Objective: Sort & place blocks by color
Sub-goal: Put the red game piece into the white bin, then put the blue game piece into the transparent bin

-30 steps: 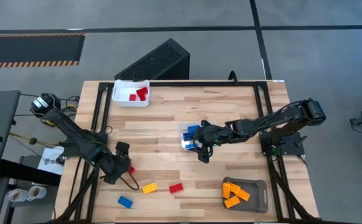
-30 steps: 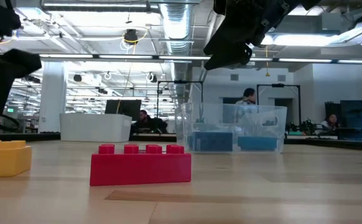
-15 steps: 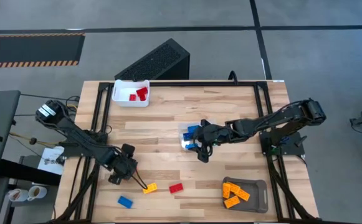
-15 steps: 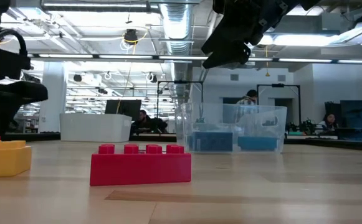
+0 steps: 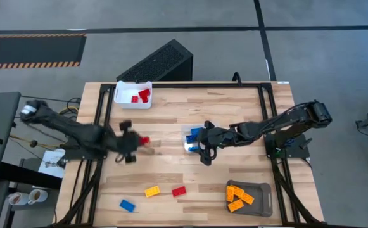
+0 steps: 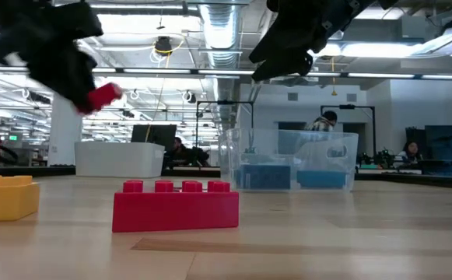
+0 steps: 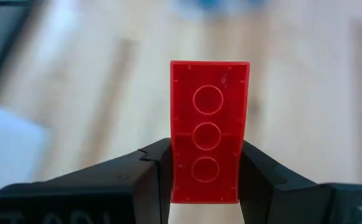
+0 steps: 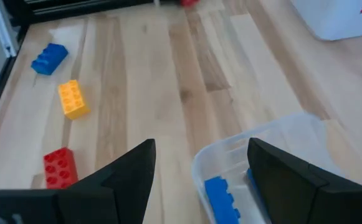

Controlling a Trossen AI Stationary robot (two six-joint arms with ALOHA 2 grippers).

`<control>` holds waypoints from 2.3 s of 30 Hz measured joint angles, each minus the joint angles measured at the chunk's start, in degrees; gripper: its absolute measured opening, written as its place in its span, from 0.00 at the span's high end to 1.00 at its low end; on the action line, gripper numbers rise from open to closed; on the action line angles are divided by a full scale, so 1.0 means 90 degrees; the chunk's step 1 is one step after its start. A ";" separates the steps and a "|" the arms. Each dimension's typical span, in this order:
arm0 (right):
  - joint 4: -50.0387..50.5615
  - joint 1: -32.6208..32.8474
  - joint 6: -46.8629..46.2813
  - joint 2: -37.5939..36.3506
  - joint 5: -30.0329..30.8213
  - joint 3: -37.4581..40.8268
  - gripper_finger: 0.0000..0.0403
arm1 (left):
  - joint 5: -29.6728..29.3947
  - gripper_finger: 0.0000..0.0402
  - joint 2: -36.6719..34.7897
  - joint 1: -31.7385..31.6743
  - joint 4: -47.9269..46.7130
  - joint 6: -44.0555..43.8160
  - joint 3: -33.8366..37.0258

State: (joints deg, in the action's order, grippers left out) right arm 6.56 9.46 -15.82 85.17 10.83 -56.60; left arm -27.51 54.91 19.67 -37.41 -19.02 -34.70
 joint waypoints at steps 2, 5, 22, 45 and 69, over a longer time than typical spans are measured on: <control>-0.0060 -0.0043 0.0079 0.0000 0.0022 0.0000 0.32 | -0.0169 0.76 -0.0492 -0.0719 0.0050 0.0247 0.0002; -0.0153 -0.0123 0.0123 0.0000 0.0030 0.0000 0.32 | -0.0184 0.76 -0.1031 -0.2002 0.0341 0.0727 0.0002; -0.0701 0.0073 0.0169 0.0000 0.0360 0.0000 0.32 | 0.2999 0.76 0.0913 -0.7583 0.2310 0.2039 -0.0002; -0.0684 0.0327 0.0137 0.0000 0.0514 0.0000 0.32 | 0.5425 0.37 0.0573 -0.7163 0.2099 0.2759 -0.0763; -0.0686 0.0538 0.0076 0.0000 0.0841 0.0000 0.32 | 0.1953 0.53 -0.0501 0.2333 0.0987 -0.0343 0.0012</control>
State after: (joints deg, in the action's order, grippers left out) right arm 0.38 14.31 -15.14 85.17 18.39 -56.60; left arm -9.92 50.41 40.66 -28.53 -22.11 -34.59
